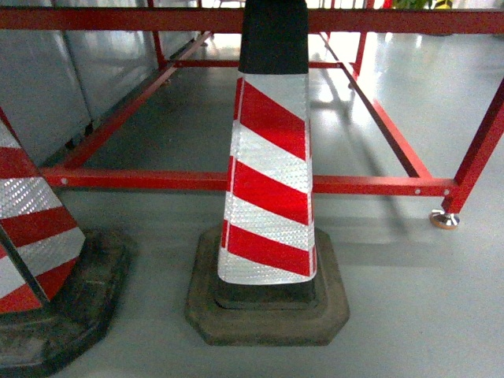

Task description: Sort blue parts and orange caps into right shelf containers

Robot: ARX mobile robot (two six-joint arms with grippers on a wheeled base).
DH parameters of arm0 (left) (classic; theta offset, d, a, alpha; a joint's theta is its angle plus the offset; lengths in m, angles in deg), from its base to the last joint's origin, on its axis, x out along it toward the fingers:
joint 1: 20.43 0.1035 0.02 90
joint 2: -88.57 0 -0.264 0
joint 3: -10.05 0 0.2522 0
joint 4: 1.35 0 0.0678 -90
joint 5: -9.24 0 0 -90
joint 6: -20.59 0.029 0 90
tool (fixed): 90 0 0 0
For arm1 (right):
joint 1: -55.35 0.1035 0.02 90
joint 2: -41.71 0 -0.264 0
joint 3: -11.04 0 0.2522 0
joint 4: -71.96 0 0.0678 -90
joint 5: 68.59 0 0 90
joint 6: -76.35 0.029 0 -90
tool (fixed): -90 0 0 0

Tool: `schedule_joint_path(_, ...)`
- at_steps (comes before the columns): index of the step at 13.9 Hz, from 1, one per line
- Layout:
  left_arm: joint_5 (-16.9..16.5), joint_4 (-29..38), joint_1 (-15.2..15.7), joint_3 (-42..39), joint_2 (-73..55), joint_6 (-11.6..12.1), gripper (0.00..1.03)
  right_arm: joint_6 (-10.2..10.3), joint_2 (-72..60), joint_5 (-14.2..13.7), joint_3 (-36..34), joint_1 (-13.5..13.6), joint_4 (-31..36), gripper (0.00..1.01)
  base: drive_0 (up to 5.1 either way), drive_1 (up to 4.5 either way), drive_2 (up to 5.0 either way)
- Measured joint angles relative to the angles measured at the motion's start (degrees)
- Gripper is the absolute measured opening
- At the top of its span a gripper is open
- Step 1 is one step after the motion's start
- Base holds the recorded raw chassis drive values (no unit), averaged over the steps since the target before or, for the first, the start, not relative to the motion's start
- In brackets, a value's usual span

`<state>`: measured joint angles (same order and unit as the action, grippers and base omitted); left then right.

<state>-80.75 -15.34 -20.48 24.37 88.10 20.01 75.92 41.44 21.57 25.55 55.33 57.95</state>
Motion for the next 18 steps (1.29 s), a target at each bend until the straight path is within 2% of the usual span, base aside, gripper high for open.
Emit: schedule_joint_path(18,-0.09,-0.02,0.0,0.0,0.0,0.04,0.98,0.0,0.0,-0.15,0.0,0.0,-0.11,0.98,0.0,0.0,0.0)
